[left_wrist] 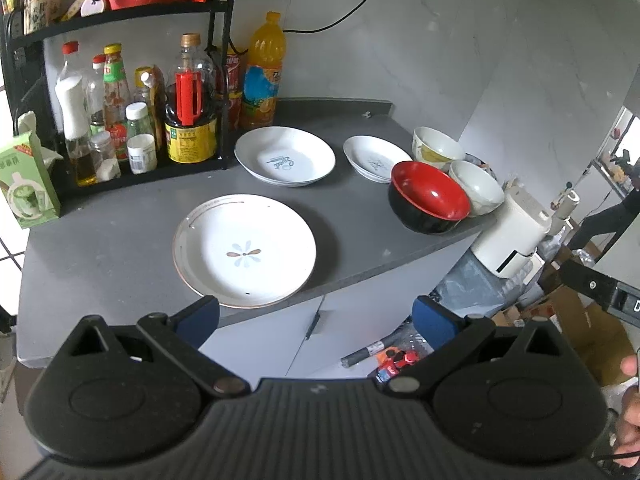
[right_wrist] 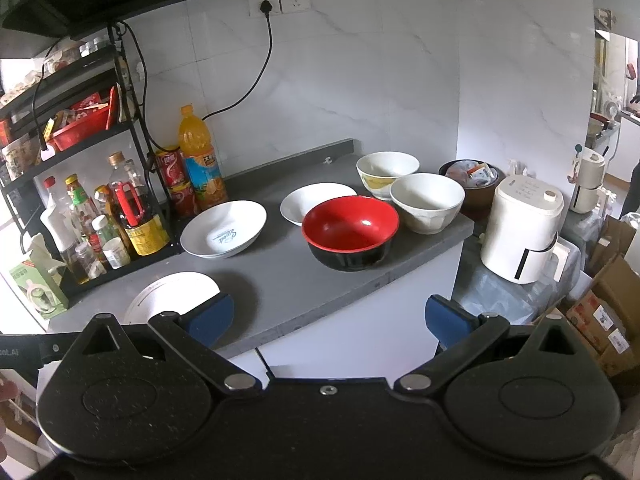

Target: Organize plates and bowls

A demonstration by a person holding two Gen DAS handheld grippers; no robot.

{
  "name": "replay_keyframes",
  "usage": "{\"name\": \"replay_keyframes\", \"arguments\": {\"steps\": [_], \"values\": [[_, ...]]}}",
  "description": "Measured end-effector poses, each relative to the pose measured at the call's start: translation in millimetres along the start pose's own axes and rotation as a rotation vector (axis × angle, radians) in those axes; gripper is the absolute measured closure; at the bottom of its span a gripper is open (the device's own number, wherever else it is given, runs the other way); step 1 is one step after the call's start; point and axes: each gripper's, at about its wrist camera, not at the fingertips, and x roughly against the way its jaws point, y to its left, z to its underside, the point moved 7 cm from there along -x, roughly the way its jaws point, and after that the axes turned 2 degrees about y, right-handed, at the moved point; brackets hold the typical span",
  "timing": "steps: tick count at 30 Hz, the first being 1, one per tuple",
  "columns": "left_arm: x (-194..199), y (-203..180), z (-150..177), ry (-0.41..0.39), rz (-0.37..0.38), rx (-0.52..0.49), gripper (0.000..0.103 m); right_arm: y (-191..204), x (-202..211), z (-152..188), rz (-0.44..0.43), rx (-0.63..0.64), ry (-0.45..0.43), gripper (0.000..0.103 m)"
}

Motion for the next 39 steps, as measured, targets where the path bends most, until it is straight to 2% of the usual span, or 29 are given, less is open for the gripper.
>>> {"name": "replay_keyframes", "arguments": {"steps": [24, 39], "values": [[5.2, 1.5, 8.1, 0.005, -0.001, -0.020, 0.001, 6.1, 8.2, 11.0, 0.004, 0.047, 0.023, 0.000], [-1.7, -5.2, 9.4, 0.020, 0.003, -0.008, 0.001, -6.0, 6.1, 15.8, 0.026, 0.039, 0.044, 0.000]]}}
